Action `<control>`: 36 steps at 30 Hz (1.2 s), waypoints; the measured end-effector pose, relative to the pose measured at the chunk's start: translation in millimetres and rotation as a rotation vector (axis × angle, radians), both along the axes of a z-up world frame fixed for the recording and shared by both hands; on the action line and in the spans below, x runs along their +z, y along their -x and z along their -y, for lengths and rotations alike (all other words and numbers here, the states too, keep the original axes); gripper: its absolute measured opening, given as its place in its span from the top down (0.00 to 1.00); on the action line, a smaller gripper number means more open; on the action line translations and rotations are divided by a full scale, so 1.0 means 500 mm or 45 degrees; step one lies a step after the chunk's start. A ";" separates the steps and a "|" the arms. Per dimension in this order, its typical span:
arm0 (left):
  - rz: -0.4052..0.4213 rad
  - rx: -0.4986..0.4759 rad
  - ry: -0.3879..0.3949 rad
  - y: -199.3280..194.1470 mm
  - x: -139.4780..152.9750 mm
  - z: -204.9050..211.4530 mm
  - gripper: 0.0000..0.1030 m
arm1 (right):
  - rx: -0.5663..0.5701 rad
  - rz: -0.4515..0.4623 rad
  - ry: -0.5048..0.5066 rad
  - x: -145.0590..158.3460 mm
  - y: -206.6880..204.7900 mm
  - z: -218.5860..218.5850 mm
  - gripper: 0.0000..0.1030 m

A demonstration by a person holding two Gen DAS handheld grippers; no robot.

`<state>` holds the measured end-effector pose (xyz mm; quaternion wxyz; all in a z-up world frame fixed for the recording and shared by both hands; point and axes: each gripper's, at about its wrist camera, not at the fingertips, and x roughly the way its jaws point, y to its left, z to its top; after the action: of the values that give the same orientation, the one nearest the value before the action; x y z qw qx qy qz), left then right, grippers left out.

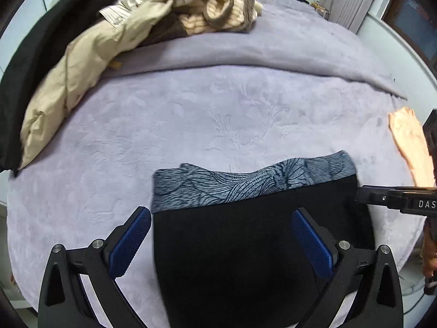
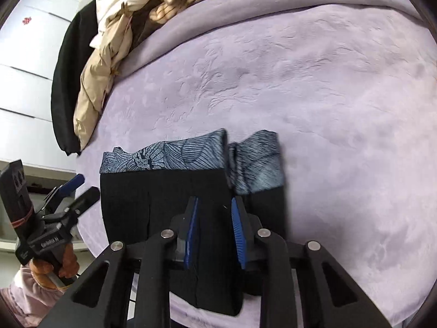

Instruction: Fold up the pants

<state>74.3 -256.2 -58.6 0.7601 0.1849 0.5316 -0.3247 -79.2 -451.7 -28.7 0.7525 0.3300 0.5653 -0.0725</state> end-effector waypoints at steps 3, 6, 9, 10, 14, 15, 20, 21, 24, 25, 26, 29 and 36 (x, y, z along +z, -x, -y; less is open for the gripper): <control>-0.063 0.072 -0.105 -0.013 -0.074 -0.019 0.00 | 0.008 -0.116 0.076 -0.040 -0.010 -0.002 0.74; -0.234 0.154 -0.024 -0.039 -0.109 -0.053 0.00 | -0.038 -0.098 0.003 -0.066 -0.014 0.017 0.74; -0.217 0.138 -0.049 -0.026 -0.097 -0.049 0.00 | -0.019 -0.072 -0.004 -0.059 -0.011 0.023 0.74; -0.180 0.123 -0.076 -0.015 -0.084 -0.046 0.00 | -0.017 -0.075 -0.008 -0.053 -0.007 0.022 0.74; -0.102 0.099 -0.161 0.030 -0.041 -0.045 0.00 | -0.017 -0.110 0.037 -0.025 0.019 0.025 0.72; -0.091 0.095 -0.181 0.038 -0.033 -0.048 0.00 | -0.022 -0.125 0.048 -0.024 0.022 0.023 0.71; -0.105 0.071 -0.233 0.080 0.013 -0.072 0.00 | -0.105 -0.155 -0.032 -0.013 0.086 0.023 0.58; -0.106 0.070 -0.244 0.090 0.020 -0.074 0.00 | -0.112 -0.163 -0.039 -0.009 0.101 0.023 0.57; -0.094 0.079 -0.285 0.110 0.039 -0.071 0.00 | -0.102 -0.187 -0.031 0.007 0.132 0.014 0.51; -0.096 0.086 -0.286 0.115 0.044 -0.072 0.00 | -0.088 -0.193 -0.023 0.014 0.139 0.009 0.47; -0.097 0.105 -0.291 0.121 0.050 -0.071 0.00 | -0.076 -0.197 -0.017 0.019 0.145 0.006 0.42; -0.100 0.155 -0.307 0.140 0.061 -0.065 0.00 | -0.033 -0.224 0.027 0.035 0.152 -0.011 0.23; -0.080 0.309 -0.279 0.194 0.092 -0.056 0.00 | 0.119 -0.212 0.191 0.064 0.144 -0.045 0.17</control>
<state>-22.6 -228.1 -12.7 0.7521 0.1909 0.6057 -0.1762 -151.1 -429.2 3.4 0.7280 0.2389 0.6336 -0.1069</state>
